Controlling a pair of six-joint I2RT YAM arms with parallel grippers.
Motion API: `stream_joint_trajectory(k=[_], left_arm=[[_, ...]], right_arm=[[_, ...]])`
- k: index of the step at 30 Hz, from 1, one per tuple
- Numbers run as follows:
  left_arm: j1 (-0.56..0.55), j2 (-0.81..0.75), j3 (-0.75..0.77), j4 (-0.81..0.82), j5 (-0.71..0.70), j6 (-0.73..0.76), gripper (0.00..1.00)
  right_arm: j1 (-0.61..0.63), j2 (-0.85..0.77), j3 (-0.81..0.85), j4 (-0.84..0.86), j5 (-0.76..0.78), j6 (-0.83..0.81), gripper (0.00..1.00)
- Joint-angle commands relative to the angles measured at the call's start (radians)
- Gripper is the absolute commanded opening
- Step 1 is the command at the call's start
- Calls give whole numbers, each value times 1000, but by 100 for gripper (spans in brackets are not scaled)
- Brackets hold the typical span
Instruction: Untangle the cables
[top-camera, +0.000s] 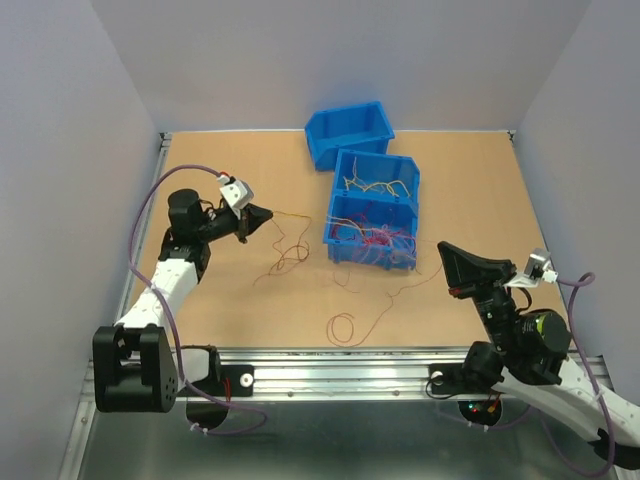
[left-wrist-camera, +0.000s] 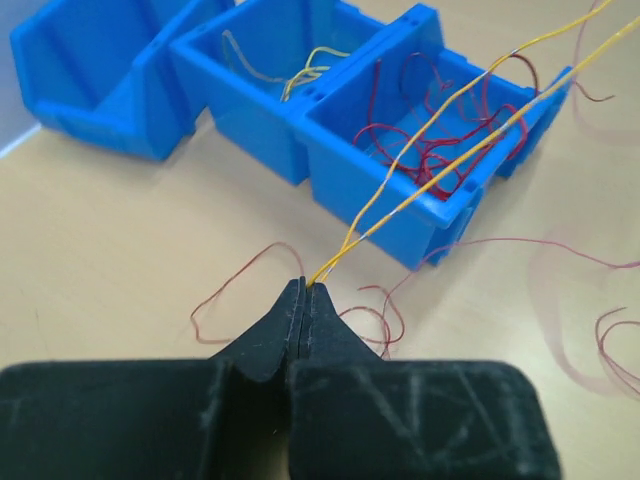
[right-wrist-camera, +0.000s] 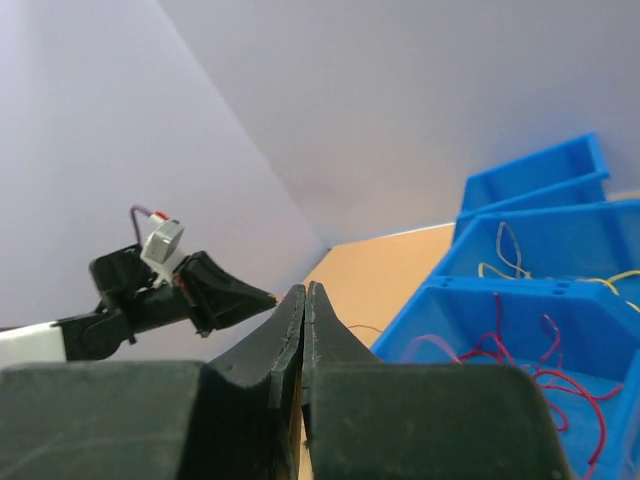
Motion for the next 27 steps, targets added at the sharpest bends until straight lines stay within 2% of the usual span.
stream_joint_trajectory(k=[1, 4, 5, 7, 11, 14, 16, 18, 21, 25, 27], left_arm=[[93, -1, 59, 42, -97, -83, 0], [176, -10, 63, 68, -270, -167, 0], [196, -15, 67, 71, -385, -177, 0], [247, -25, 70, 93, -520, -209, 0], [346, -30, 106, 91, -634, -273, 0], [464, -22, 165, 88, -620, -305, 0], [574, -12, 189, 88, -541, -332, 0], [629, -6, 220, 90, -467, -369, 0], [641, -7, 251, 55, -430, -350, 0], [655, -7, 272, 38, -476, -362, 0], [685, 2, 278, 50, -418, -372, 0]], right_arm=[[4, 4, -21, 51, 180, -9, 1], [6, -25, -31, 58, 229, -15, 1], [6, -48, -34, 58, 245, -18, 0], [4, -63, -37, 56, 281, -20, 1], [6, -63, -46, 74, 345, -26, 1], [4, -65, -49, 84, 371, -34, 0], [4, -66, -47, 85, 378, -35, 1], [6, -65, -44, 87, 368, -41, 1], [4, -54, -40, 91, 330, -51, 0], [4, -25, -15, 93, 367, -52, 1], [6, -31, -18, 104, 361, -63, 1]])
